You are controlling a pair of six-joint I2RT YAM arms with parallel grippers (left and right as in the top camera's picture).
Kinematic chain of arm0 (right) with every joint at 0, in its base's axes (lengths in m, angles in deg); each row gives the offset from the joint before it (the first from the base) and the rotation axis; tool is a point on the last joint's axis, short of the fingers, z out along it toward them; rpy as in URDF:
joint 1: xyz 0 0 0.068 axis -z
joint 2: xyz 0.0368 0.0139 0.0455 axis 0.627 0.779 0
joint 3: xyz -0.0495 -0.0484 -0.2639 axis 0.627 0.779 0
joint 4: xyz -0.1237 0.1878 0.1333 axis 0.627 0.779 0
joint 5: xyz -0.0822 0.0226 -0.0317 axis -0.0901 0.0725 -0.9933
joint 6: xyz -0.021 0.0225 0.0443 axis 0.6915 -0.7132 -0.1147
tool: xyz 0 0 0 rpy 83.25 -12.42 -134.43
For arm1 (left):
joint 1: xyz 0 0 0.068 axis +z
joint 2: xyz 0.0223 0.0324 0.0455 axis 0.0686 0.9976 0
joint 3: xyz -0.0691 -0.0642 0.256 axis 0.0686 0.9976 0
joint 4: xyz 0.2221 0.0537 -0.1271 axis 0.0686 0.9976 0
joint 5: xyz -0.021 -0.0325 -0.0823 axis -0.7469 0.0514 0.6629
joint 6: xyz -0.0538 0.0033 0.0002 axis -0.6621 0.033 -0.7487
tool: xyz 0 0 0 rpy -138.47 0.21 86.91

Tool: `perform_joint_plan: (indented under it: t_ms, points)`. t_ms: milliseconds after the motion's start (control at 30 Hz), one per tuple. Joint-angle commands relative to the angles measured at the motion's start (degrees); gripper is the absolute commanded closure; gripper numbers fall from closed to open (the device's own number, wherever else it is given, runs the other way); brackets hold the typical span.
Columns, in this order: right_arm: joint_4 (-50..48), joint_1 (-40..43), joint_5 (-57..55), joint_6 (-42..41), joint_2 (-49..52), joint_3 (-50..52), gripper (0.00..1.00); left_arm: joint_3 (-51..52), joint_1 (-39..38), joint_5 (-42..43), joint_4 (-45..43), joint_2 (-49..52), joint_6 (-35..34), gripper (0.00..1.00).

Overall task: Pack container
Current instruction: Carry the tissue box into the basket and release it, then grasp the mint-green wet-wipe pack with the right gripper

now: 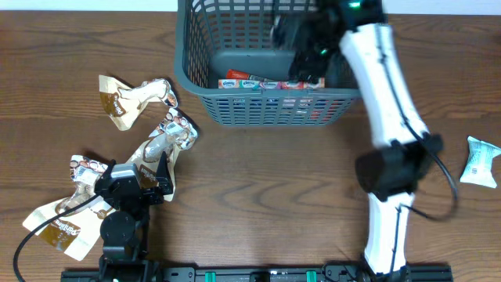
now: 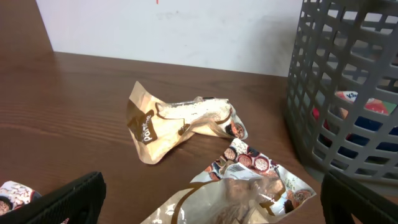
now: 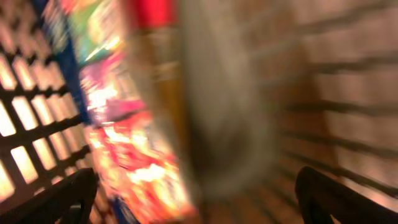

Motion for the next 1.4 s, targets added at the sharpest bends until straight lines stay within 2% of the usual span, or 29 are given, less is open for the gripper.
perform_joint_plan:
  t_ms: [0,100,233,467,700,800,1067,1367]
  points:
    - [-4.94,6.67,-2.71,-13.0,-11.23,-2.51,0.04,0.79,0.35,-0.04,-0.2,0.07,-0.13,0.01]
    - [-7.72,13.9,0.11,-20.17,-16.15,-2.51,0.01,0.79,0.35,-0.04,-0.2,0.07,-0.13,0.01]
    - [-4.35,25.18,0.98,-26.38,-19.45,-2.51,0.02,0.79,0.35,-0.04,-0.2,0.07,-0.13,0.01]
    - [5.6,44.15,-2.82,-40.94,-18.43,-1.05,0.01,0.79,0.35,-0.04,-0.22,0.07,-0.13,0.02]
    - [9.7,56.83,-4.9,-47.69,-15.85,7.08,0.01,0.79,0.35,-0.04,-0.22,0.07,-0.13,0.01]
    - [6.25,59.39,-8.85,-48.52,-15.67,16.22,0.01,0.79,0.35,-0.04,-0.22,0.07,-0.13,0.01]
    - [-9.84,61.66,-9.33,-46.16,-15.65,39.74,0.01,0.79,0.35,-0.02,-0.24,0.07,-0.13,0.02]
    - [-25.22,61.64,-9.22,-36.02,-15.54,54.1,0.01,0.79,0.35,0.72,-0.24,0.07,-0.13,0.02]
